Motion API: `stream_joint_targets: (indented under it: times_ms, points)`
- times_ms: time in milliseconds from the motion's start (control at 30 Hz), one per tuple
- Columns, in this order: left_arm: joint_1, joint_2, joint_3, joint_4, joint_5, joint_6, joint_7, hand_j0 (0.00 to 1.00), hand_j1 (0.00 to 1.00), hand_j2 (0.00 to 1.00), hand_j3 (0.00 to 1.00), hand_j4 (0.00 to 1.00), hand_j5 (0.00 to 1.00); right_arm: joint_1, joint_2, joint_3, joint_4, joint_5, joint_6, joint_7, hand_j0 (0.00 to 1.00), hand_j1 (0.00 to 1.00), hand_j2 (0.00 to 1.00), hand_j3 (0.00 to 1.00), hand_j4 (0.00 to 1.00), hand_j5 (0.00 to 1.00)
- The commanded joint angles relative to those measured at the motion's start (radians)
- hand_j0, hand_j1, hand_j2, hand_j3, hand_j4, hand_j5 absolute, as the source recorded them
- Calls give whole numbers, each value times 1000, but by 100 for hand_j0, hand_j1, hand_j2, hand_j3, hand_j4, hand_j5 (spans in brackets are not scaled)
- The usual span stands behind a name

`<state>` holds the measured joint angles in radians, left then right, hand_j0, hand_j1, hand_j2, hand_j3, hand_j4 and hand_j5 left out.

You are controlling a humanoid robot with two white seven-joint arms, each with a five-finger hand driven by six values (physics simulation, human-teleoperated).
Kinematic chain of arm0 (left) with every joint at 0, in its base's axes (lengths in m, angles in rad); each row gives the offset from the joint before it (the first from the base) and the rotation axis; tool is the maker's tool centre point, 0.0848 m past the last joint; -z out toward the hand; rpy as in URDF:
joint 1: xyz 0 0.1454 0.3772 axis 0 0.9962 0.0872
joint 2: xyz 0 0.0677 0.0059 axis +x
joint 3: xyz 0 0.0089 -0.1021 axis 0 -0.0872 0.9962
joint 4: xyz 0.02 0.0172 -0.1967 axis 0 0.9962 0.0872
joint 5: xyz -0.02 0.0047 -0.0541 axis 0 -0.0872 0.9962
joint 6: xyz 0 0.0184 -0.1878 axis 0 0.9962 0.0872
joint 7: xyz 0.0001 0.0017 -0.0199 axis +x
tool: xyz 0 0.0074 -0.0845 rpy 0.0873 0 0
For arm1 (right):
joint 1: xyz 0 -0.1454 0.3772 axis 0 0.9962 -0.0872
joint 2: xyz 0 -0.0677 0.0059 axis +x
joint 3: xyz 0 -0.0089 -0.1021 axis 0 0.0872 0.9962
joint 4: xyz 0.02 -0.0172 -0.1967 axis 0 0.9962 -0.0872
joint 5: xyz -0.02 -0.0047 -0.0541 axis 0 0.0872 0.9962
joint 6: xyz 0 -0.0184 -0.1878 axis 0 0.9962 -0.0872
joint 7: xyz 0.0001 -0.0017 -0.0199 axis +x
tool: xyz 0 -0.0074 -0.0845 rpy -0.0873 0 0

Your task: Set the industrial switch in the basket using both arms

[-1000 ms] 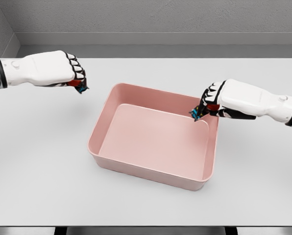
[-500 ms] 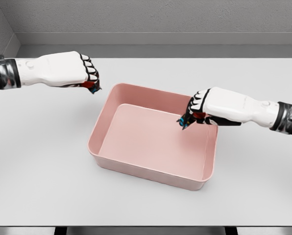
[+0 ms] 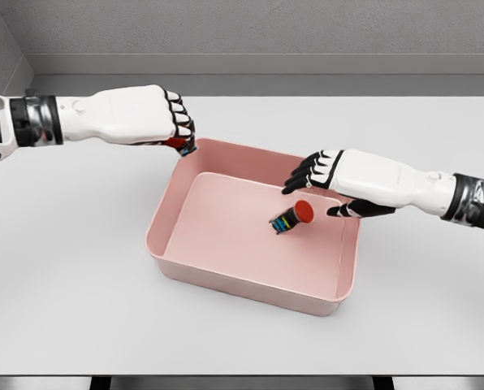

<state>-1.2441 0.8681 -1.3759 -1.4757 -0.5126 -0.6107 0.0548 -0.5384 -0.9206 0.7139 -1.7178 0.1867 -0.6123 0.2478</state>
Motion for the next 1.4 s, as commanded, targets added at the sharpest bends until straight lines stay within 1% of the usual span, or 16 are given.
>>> stream_joint_targets:
  times_ms: [0,100,133,167,233,333,467,533,667,867,933,967,1000,1233,1300,1367]
  points:
    - [0,-6,3,-9,5,0,0,52,52,52,52,52,52,0,0,-1,0,-7,1,-1,87,87,87,87,87,87]
    - [2,-15,3,-12,2,0,-1,51,51,51,51,51,51,0,-6,-2,1,-7,1,-1,87,87,87,87,87,87]
    - [2,-15,3,-15,2,0,-1,51,51,51,51,51,51,0,-38,-13,1,-7,1,-9,87,87,87,87,87,87]
    - [2,-17,3,-17,2,0,-1,51,51,51,51,51,51,2,-115,-50,1,-9,1,-24,87,87,87,87,87,87]
    - [2,-29,3,-26,2,0,-3,51,51,51,51,51,51,14,-193,-85,1,-9,1,-27,90,90,90,90,90,90]
    - [2,-41,3,-35,2,0,-6,51,51,51,51,51,51,41,-259,-140,3,-9,1,-28,90,90,90,90,90,90]
    - [3,-44,3,-43,2,0,-7,52,52,52,52,52,52,51,-262,-142,4,-9,1,-27,92,92,92,92,92,92]
    - [5,-57,3,-43,0,0,-7,51,51,51,51,51,51,58,-264,-142,4,-9,1,-27,98,98,98,98,98,98]
    - [5,-63,3,-54,0,0,-7,51,51,51,51,51,51,63,-262,-142,4,-9,1,-28,100,100,100,100,100,100]
    - [15,-107,1,-61,-7,0,-7,52,52,52,52,52,52,71,-262,-142,6,-9,1,-27,100,100,100,100,100,100]
    - [17,-107,1,-61,-12,0,-9,60,60,60,60,60,60,71,-261,-142,6,-9,1,-27,100,100,100,100,100,100]
    - [17,-107,1,-61,-14,0,-9,76,76,76,76,76,76,72,-261,-142,6,-9,1,-27,100,100,100,100,100,100]
    - [20,-106,0,-61,-17,0,-9,100,100,100,100,100,100,72,-261,-142,6,-9,1,-27,100,100,100,100,100,100]
    - [18,-90,3,-61,-27,0,-7,100,100,100,100,100,100,72,-250,-142,6,-9,1,-27,100,100,100,100,100,100]
    - [18,-61,5,-61,-26,0,-3,100,100,100,100,100,100,72,-250,-142,6,-9,1,-27,100,100,100,100,100,100]
    - [26,9,37,-63,-20,0,2,100,100,100,100,100,100,72,-250,-142,6,-9,1,-28,100,100,100,100,100,100]
